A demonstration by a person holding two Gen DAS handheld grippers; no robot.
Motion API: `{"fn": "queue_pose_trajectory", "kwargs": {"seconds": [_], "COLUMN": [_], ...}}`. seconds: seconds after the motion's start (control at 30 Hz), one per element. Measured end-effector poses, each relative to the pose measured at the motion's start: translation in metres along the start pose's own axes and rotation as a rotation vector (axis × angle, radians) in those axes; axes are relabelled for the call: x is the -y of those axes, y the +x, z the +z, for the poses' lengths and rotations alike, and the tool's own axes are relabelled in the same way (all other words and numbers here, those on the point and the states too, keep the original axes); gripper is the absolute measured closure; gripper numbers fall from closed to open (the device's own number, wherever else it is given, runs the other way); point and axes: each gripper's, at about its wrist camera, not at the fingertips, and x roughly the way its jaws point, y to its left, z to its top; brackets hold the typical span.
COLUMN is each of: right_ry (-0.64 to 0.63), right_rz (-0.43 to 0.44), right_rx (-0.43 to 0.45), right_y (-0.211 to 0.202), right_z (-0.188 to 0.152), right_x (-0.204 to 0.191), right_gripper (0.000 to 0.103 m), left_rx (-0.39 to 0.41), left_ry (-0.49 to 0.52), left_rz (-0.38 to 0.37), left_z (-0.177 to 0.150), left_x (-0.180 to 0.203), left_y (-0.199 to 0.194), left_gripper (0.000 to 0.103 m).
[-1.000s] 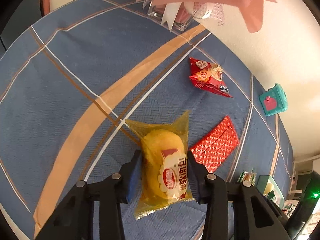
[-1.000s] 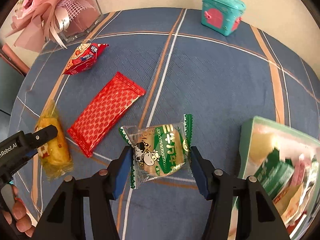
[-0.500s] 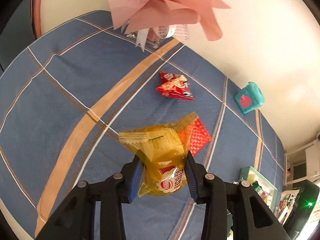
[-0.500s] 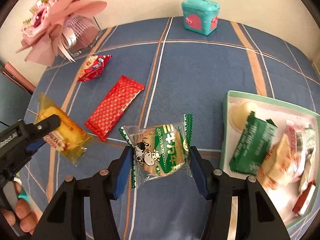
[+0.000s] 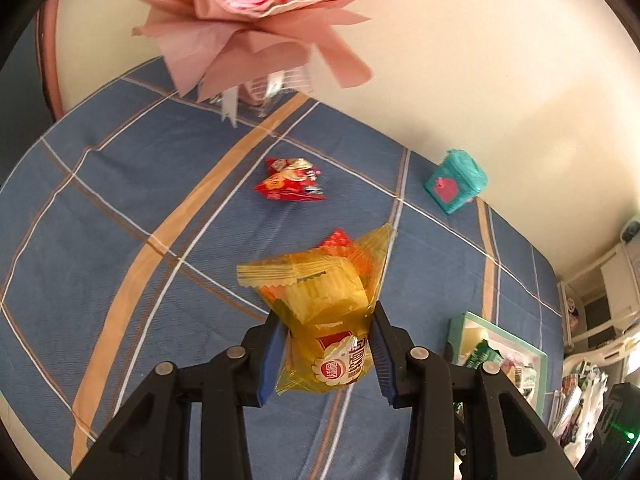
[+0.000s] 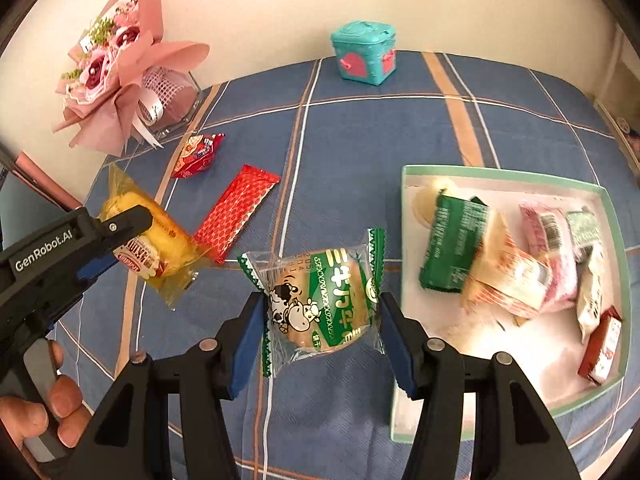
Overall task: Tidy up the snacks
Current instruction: 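Carry the yellow cake pack and green biscuit pack over the white tray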
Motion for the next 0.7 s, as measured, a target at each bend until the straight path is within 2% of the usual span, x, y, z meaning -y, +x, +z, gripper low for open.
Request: {"fn": "queue_pose_trajectory", "kwargs": {"seconds": [0.23, 0.7], "right_ry": [0.045, 0.239], "right_rz": [-0.005, -0.101], "right_rx": [0.041, 0.132], "right_y": [-0.023, -0.066], "right_z": [-0.005, -0.004], "right_x": [0.028, 0.131], "right_gripper": [0.045, 0.045], "left_rx": [0.029, 0.029], "left_ry": [0.083, 0.294], "left_rz": [-0.008, -0.049], "left_z": [-0.01, -0.053], "left_x": [0.038, 0.129], "left_y": [-0.014, -0.019], "left_gripper": [0.061, 0.061]}}
